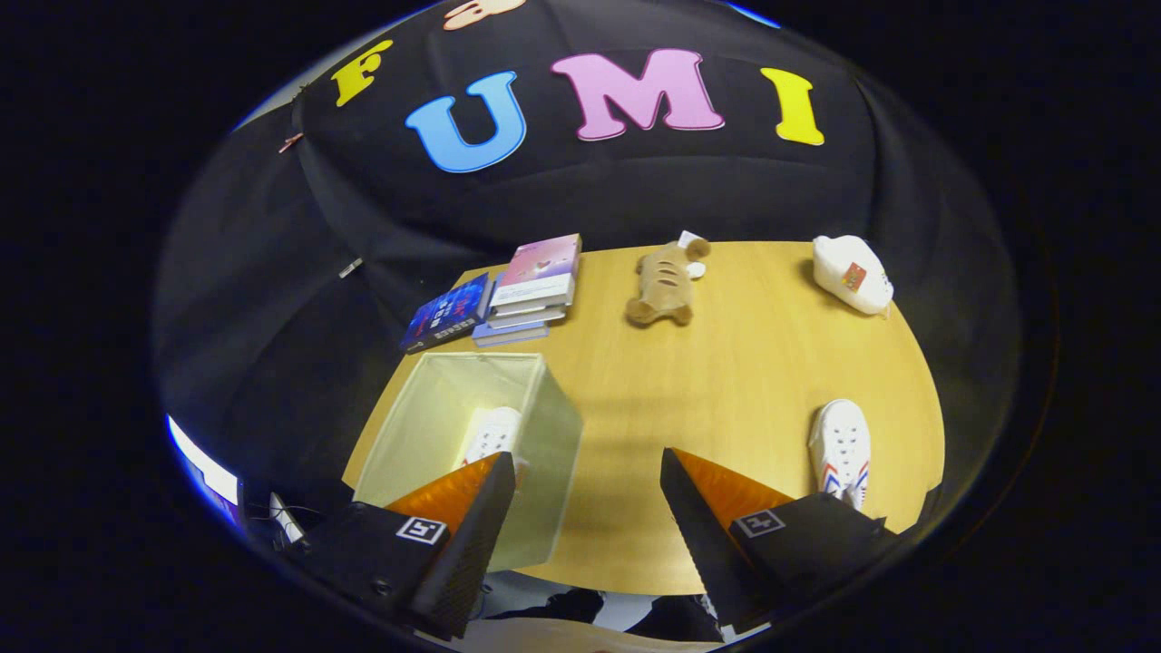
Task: Open the storage box then place both shoes into the box .Put the left shoe in first, then the right shoe, with the right side of both shoes facing outward in a uniform manner.
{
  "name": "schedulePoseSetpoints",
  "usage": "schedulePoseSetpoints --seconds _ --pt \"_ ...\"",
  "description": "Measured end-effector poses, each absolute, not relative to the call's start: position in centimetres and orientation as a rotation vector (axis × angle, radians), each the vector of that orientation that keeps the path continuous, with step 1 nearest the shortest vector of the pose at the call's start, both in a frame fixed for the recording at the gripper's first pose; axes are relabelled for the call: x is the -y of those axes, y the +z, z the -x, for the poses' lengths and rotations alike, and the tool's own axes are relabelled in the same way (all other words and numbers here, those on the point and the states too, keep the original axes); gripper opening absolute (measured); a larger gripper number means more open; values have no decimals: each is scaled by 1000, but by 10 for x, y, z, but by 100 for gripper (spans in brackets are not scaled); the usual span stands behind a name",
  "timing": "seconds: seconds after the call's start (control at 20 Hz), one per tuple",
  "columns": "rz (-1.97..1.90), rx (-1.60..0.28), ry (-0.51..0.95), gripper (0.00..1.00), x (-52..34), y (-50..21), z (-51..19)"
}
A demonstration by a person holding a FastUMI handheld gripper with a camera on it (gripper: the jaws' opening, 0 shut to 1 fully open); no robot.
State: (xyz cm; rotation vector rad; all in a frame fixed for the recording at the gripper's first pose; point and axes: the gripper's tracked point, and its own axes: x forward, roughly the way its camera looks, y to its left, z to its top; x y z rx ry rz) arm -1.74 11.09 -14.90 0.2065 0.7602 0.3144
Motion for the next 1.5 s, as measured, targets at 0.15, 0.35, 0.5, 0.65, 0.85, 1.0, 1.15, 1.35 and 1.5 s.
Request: schedulePoseSetpoints --seconds 0.15,0.35,0.5,0.65,0.85,1.0,1.15,1.35,1.5 --pt "-195 -757 255 99 -46 -164 15" --pt "-203 -794 199 99 30 -191 18" --pt "-162 -818 165 99 78 -215 19" --pt "-113 -861 149 99 116 -245 24" --pt "30 -919 128 99 160 -287 26" --pt "49 -972 138 99 169 -318 26" --pt "20 -1033 142 99 166 -347 25" --pt "26 -1064 130 99 171 -367 23" --pt "-18 -1081 138 93 168 -374 19"
